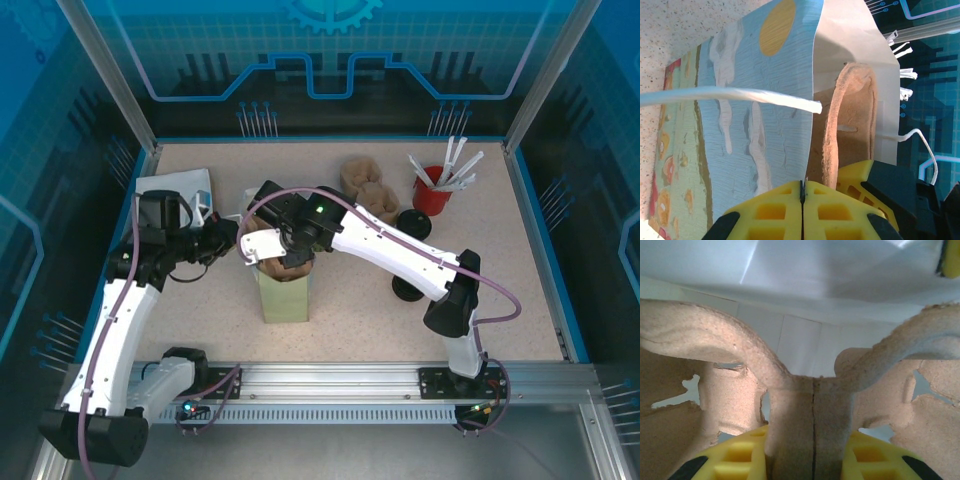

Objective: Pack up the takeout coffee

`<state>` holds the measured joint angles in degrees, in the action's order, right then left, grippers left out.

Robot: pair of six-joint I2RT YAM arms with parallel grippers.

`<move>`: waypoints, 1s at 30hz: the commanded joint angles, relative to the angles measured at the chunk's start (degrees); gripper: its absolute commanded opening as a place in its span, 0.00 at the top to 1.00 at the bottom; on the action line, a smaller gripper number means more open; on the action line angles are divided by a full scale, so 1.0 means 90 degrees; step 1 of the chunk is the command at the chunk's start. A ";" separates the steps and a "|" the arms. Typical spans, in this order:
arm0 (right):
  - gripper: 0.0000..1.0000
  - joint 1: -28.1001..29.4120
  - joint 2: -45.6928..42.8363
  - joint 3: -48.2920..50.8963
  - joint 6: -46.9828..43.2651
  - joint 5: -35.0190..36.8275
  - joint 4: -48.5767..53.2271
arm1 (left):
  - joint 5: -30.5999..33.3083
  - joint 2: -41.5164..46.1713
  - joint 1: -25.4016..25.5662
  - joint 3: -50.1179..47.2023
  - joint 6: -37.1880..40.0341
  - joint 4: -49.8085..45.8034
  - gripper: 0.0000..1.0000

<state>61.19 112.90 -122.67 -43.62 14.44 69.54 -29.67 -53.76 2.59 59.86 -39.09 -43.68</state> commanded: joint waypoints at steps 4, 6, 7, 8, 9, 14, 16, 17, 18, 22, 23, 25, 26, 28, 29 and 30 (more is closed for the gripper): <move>0.72 -0.0059 0.0331 -0.0597 0.0564 -0.0383 0.1062 | -0.0201 0.0092 0.0103 -0.0171 0.0076 0.0086 0.93; 0.72 -0.0060 0.0435 -0.0687 0.0644 -0.0416 0.1147 | -0.0242 0.0104 0.0127 -0.0222 0.0058 0.0124 0.93; 0.72 -0.0060 0.0495 -0.0744 0.0665 -0.0450 0.1200 | -0.0250 0.0104 0.0141 -0.0232 0.0056 0.0134 0.93; 0.72 -0.0070 0.0539 -0.0795 0.0714 -0.0472 0.1235 | -0.0263 0.0110 0.0152 -0.0244 0.0056 0.0142 0.93; 0.72 -0.0080 0.0579 -0.0838 0.0743 -0.0514 0.1255 | -0.0267 0.0125 0.0161 -0.0244 0.0054 0.0146 0.93; 0.72 -0.0172 0.0811 -0.1078 0.0896 -0.0705 0.1470 | -0.0313 0.0145 0.0179 -0.0228 0.0060 0.0098 0.93; 0.72 -0.0232 0.0868 -0.1134 0.0959 -0.0785 0.1536 | -0.0316 0.0162 0.0181 -0.0225 0.0062 0.0059 0.93; 0.72 -0.0254 0.0899 -0.1159 0.0993 -0.0805 0.1581 | -0.0309 0.0171 0.0181 -0.0230 0.0061 0.0041 0.93; 0.72 -0.0275 0.0919 -0.1173 0.1003 -0.0822 0.1617 | -0.0307 0.0172 0.0191 -0.0225 0.0065 0.0022 0.93; 0.72 -0.0341 0.1007 -0.1233 0.1078 -0.0804 0.1699 | -0.0307 0.0210 0.0200 -0.0225 0.0066 -0.0019 0.93; 0.72 -0.0358 0.1005 -0.1233 0.1103 -0.0823 0.1676 | -0.0309 0.0211 0.0200 -0.0225 0.0066 -0.0034 0.93; 0.72 -0.0411 0.0995 -0.1242 0.1144 -0.0858 0.1661 | -0.0292 0.0220 0.0205 -0.0210 0.0079 -0.0076 0.93; 0.72 -0.0442 0.0991 -0.1239 0.1171 -0.0849 0.1645 | -0.0282 0.0226 0.0210 -0.0205 0.0090 -0.0096 0.93; 0.72 -0.0493 0.0980 -0.1227 0.1175 -0.0823 0.1632 | -0.0229 0.0241 0.0210 -0.0196 0.0121 -0.0155 0.93; 0.72 -0.0506 0.0978 -0.1233 0.1187 -0.0789 0.1630 | -0.0229 0.0231 0.0210 -0.0196 0.0130 -0.0174 0.93; 0.72 -0.0521 0.0988 -0.1233 0.1172 -0.0768 0.1636 | -0.0229 0.0232 0.0210 -0.0205 0.0139 -0.0176 0.93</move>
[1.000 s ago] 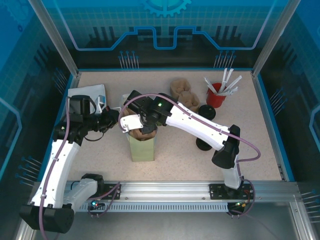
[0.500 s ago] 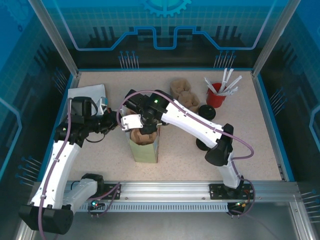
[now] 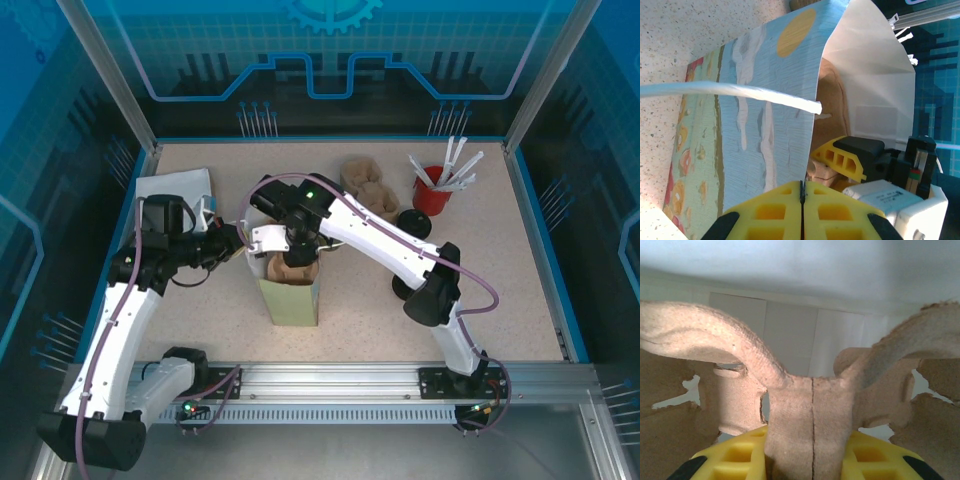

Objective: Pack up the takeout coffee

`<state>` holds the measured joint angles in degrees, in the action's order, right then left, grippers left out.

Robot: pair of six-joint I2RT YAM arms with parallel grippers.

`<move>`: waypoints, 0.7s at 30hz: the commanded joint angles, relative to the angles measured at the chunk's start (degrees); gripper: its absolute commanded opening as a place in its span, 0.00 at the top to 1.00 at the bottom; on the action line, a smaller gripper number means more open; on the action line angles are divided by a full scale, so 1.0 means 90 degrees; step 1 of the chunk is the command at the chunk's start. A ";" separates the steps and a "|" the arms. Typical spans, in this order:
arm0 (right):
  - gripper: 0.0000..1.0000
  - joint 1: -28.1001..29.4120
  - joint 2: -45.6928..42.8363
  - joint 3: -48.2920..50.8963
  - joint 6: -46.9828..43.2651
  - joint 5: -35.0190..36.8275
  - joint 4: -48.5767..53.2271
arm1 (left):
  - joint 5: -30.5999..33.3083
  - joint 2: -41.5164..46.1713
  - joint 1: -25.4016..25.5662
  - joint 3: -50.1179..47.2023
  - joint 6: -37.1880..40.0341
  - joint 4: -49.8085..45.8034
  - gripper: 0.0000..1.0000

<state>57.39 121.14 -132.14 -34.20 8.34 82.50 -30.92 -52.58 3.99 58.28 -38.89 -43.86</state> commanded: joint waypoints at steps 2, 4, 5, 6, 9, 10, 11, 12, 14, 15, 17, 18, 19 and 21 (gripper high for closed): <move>0.72 -0.0112 0.0102 -0.0161 0.0100 -0.0070 0.0188 | -0.0127 0.0093 0.0055 -0.0034 0.0110 -0.0152 0.93; 0.72 -0.0126 0.0160 -0.0145 0.0079 -0.0067 0.0163 | -0.0138 0.0105 0.0055 -0.0040 0.0113 -0.0163 0.93; 0.72 -0.0144 0.0181 -0.0133 0.0062 -0.0060 0.0126 | -0.0149 0.0110 0.0050 -0.0041 0.0113 -0.0152 0.93; 0.72 -0.0146 0.0223 -0.0132 0.0040 -0.0074 0.0084 | -0.0149 0.0117 0.0055 -0.0035 0.0110 -0.0140 0.93; 0.72 -0.0146 0.0349 -0.0211 -0.0028 -0.0139 -0.0007 | -0.0195 0.0099 0.0065 -0.0036 0.0076 -0.0091 0.92; 0.72 -0.0138 0.0417 -0.0281 -0.0038 -0.0162 0.0008 | -0.0207 0.0081 0.0072 -0.0038 0.0064 -0.0069 0.92; 0.72 -0.0136 0.0489 -0.0356 -0.0050 -0.0150 0.0042 | -0.0218 0.0078 0.0084 -0.0040 0.0055 -0.0049 0.92; 0.72 -0.0141 0.0553 -0.0418 -0.0065 -0.0145 0.0090 | -0.0227 0.0068 0.0088 -0.0034 0.0044 -0.0034 0.92; 0.72 -0.0146 0.0636 -0.0448 -0.0065 -0.0077 0.0154 | -0.0229 0.0065 0.0113 -0.0021 0.0013 -0.0020 0.92; 0.72 -0.0150 0.0657 -0.0431 -0.0077 -0.0076 0.0169 | -0.0217 0.0070 0.0113 -0.0021 0.0006 -0.0019 0.92; 0.72 -0.0165 0.0690 -0.0364 -0.0072 -0.0071 0.0189 | -0.0198 0.0070 0.0118 0.0007 0.0005 -0.0039 0.92; 0.72 -0.0178 0.0686 -0.0327 -0.0073 -0.0086 0.0189 | -0.0166 0.0068 0.0123 0.0022 0.0010 -0.0065 0.92; 0.72 -0.0184 0.0690 -0.0268 -0.0081 -0.0077 0.0180 | -0.0118 0.0060 0.0123 0.0046 0.0043 -0.0120 0.92; 0.72 -0.0216 0.0673 -0.0182 -0.0061 -0.0085 0.0151 | -0.0028 0.0050 0.0123 0.0102 0.0118 -0.0227 0.92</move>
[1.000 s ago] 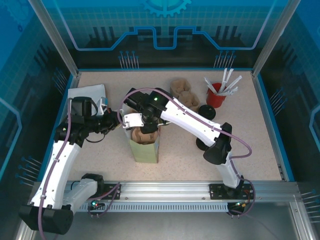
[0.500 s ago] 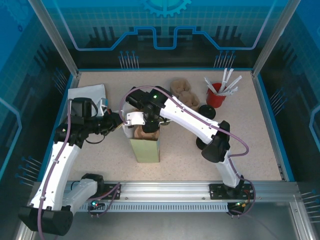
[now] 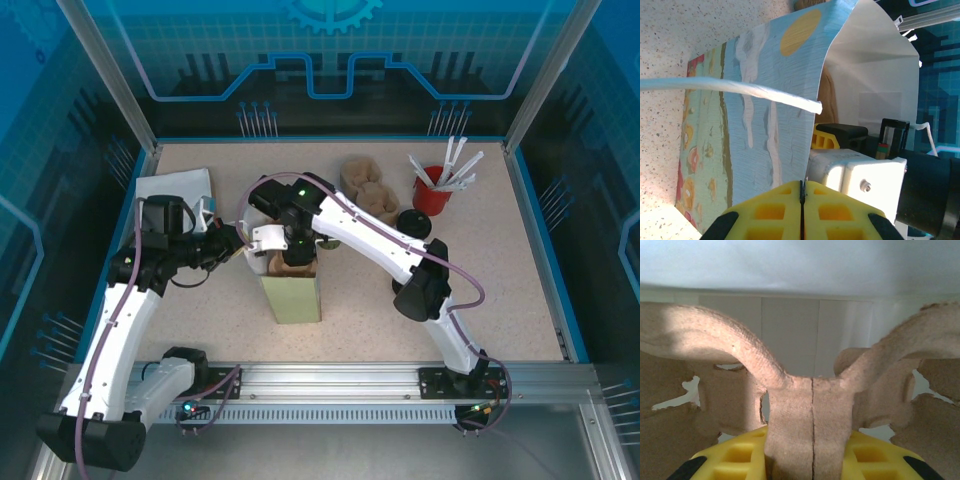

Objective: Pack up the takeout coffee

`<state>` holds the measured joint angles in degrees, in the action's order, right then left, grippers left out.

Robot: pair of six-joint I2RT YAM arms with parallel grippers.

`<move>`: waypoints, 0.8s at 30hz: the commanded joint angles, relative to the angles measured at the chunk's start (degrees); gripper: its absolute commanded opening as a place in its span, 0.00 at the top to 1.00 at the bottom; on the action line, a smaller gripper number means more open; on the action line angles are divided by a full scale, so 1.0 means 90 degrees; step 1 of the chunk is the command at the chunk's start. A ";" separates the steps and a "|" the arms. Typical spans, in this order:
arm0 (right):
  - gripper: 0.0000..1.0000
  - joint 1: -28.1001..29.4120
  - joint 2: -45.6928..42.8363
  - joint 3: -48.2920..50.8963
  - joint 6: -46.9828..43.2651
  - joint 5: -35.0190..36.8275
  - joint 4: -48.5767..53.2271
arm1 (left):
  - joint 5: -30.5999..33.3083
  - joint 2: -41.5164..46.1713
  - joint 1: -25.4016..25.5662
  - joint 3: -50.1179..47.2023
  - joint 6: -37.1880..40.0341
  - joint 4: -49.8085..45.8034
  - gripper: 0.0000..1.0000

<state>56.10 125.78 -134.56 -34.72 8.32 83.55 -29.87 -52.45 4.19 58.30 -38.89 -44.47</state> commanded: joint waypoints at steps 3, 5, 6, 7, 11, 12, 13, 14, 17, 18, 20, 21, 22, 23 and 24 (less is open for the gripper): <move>0.72 -0.0148 0.0111 0.0152 0.0015 -0.0129 -0.0020 | -0.0143 0.0012 0.0096 0.0133 0.0161 -0.0215 0.92; 0.72 -0.0177 0.0107 0.0194 -0.0021 -0.0098 -0.0040 | -0.0163 -0.0003 0.0101 0.0133 0.0142 -0.0189 0.92; 0.72 -0.0184 0.0113 0.0210 -0.0047 -0.0097 -0.0036 | -0.0167 -0.0003 0.0107 0.0140 0.0135 -0.0191 0.92; 0.72 -0.0190 0.0123 0.0232 -0.0058 -0.0074 -0.0036 | -0.0168 -0.0004 0.0111 0.0140 0.0137 -0.0178 0.92; 0.72 -0.0191 0.0228 0.0264 -0.0084 -0.0092 -0.0069 | -0.0187 -0.0013 0.0120 0.0153 0.0101 -0.0130 0.91; 0.72 -0.0195 0.0257 0.0282 -0.0086 -0.0095 -0.0091 | -0.0197 -0.0021 0.0126 0.0153 0.0093 -0.0127 0.90; 0.72 -0.0191 0.0288 0.0293 -0.0087 -0.0104 -0.0108 | -0.0197 -0.0022 0.0130 0.0161 0.0088 -0.0127 0.86; 0.72 -0.0197 0.0315 0.0293 -0.0092 -0.0100 -0.0114 | -0.0198 -0.0022 0.0131 0.0169 0.0092 -0.0132 0.83; 0.72 -0.0198 0.0380 0.0308 -0.0078 -0.0145 -0.0114 | -0.0152 -0.0013 0.0140 0.0236 0.0121 -0.0204 0.73; 0.72 -0.0198 0.0385 0.0318 -0.0079 -0.0175 -0.0113 | -0.0119 -0.0017 0.0140 0.0275 0.0146 -0.0244 0.71; 0.72 -0.0205 0.0381 0.0350 -0.0087 -0.0204 -0.0114 | -0.0072 -0.0011 0.0140 0.0350 0.0186 -0.0302 0.69; 0.72 -0.0198 0.0380 0.0394 -0.0097 -0.0212 -0.0115 | -0.0018 0.0004 0.0140 0.0395 0.0186 -0.0348 0.64; 0.72 -0.0203 0.0371 0.0436 -0.0116 -0.0198 -0.0115 | 0.0024 0.0022 0.0140 0.0450 0.0198 -0.0371 0.62; 0.72 -0.0199 0.0371 0.0463 -0.0129 -0.0192 -0.0114 | 0.0047 0.0037 0.0140 0.0493 0.0209 -0.0390 0.61; 0.72 -0.0198 0.0371 0.0492 -0.0138 -0.0186 -0.0112 | 0.0085 0.0069 0.0140 0.0553 0.0210 -0.0412 0.58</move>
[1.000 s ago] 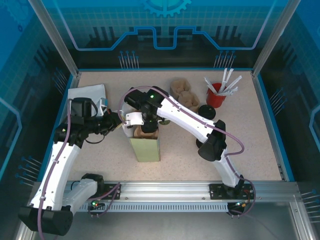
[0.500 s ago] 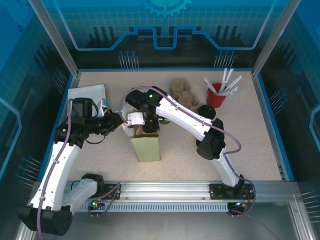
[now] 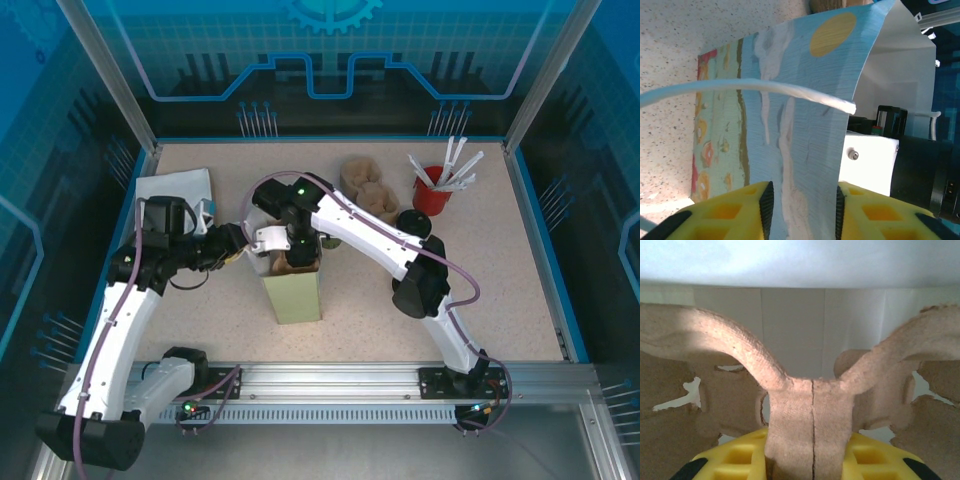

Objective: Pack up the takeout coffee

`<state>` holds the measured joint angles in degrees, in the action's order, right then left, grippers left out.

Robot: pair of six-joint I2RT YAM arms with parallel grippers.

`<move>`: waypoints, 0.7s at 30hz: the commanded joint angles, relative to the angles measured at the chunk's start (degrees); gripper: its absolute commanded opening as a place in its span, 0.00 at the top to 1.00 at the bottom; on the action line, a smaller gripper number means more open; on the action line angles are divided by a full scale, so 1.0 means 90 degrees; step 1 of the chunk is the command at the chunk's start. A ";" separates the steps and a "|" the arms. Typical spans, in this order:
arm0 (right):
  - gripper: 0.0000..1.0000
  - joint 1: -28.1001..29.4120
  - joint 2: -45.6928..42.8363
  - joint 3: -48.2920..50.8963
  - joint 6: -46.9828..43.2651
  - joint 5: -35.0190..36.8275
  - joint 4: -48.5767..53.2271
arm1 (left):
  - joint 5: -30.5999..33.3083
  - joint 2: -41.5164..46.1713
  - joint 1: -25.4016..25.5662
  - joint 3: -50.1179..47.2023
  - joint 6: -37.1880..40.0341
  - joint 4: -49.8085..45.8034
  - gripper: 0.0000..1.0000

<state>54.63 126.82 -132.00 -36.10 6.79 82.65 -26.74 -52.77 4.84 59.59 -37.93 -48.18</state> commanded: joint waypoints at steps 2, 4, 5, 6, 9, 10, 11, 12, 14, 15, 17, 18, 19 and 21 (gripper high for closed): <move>0.72 -0.0035 0.0254 0.0242 -0.0001 -0.0025 -0.0014 | -0.0214 0.0148 0.0067 0.0540 0.0110 -0.0050 0.51; 0.72 -0.0036 0.0244 0.0277 0.0002 -0.0027 -0.0034 | -0.0153 0.0166 0.0066 0.0707 0.0122 -0.0134 0.46; 0.72 -0.0042 0.0244 0.0283 0.0001 -0.0040 -0.0043 | -0.0135 0.0180 0.0068 0.0786 0.0139 -0.0176 0.45; 0.72 -0.0045 0.0234 0.0297 0.0002 -0.0050 -0.0060 | -0.0071 0.0189 0.0065 0.0891 0.0165 -0.0241 0.45; 0.72 -0.0045 0.0215 0.0348 0.0004 -0.0071 -0.0101 | 0.0107 0.0204 0.0058 0.1153 0.0268 -0.0464 0.44; 0.72 -0.0045 0.0232 0.0363 -0.0005 -0.0066 -0.0106 | 0.0204 0.0219 0.0058 0.1239 0.0307 -0.0539 0.43; 0.72 -0.0047 0.0244 0.0367 -0.0006 -0.0052 -0.0103 | 0.0279 0.0228 0.0060 0.1316 0.0350 -0.0600 0.43; 0.72 -0.0045 0.0252 0.0387 -0.0005 -0.0028 -0.0103 | 0.0377 0.0244 0.0058 0.1410 0.0408 -0.0688 0.43; 0.72 -0.0045 0.0263 0.0437 -0.0016 0.0001 -0.0120 | 0.0580 0.0271 0.0057 0.1576 0.0548 -0.0844 0.40; 0.72 -0.0045 0.0259 0.0472 -0.0015 0.0000 -0.0149 | 0.0712 0.0285 0.0058 0.1670 0.0629 -0.0955 0.38; 0.72 -0.0045 0.0264 0.0524 -0.0034 -0.0015 -0.0216 | 0.1041 0.0273 0.0058 0.1792 0.0794 -0.1193 0.34; 0.72 -0.0045 0.0273 0.0553 -0.0034 -0.0017 -0.0252 | 0.1252 0.0254 0.0058 0.1841 0.0884 -0.1333 0.32; 0.71 -0.0045 0.0283 0.0565 -0.0053 -0.0018 -0.0267 | 0.1401 0.0232 0.0058 0.1862 0.0943 -0.1449 0.30; 0.71 -0.0048 0.0331 0.0573 -0.0066 0.0024 -0.0268 | 0.1708 0.0173 0.0048 0.1857 0.1008 -0.1632 0.28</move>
<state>54.33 127.33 -128.18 -36.42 7.05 80.84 -17.17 -50.61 5.06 75.33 -31.90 -57.67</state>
